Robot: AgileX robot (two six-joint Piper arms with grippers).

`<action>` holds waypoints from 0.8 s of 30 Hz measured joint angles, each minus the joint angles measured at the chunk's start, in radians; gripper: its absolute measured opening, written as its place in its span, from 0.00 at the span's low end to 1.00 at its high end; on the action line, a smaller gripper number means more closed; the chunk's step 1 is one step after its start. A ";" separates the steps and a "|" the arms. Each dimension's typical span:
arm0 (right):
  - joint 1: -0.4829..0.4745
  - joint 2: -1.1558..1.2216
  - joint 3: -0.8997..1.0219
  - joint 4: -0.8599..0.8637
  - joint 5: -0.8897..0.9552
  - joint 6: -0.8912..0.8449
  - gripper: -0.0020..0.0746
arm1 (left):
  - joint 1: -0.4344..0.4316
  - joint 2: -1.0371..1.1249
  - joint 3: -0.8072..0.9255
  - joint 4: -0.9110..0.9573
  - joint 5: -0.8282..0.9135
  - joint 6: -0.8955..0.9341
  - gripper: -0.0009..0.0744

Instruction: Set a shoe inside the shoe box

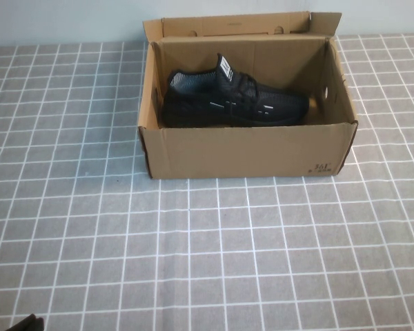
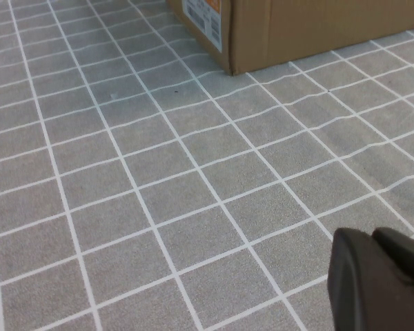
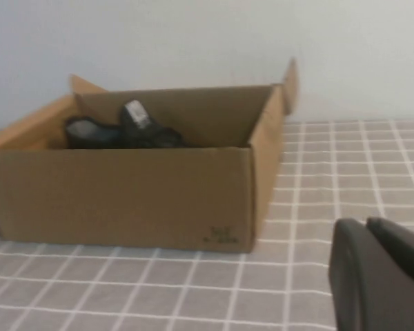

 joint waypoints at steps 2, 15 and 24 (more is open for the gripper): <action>-0.075 -0.016 0.045 0.002 -0.027 0.000 0.01 | 0.000 0.000 0.000 0.000 0.000 0.000 0.01; -0.162 -0.109 0.061 0.027 0.267 0.000 0.01 | 0.000 0.000 0.000 0.000 0.000 0.000 0.01; -0.162 -0.109 0.062 0.028 0.331 0.000 0.01 | 0.000 -0.002 0.000 0.000 0.001 0.000 0.01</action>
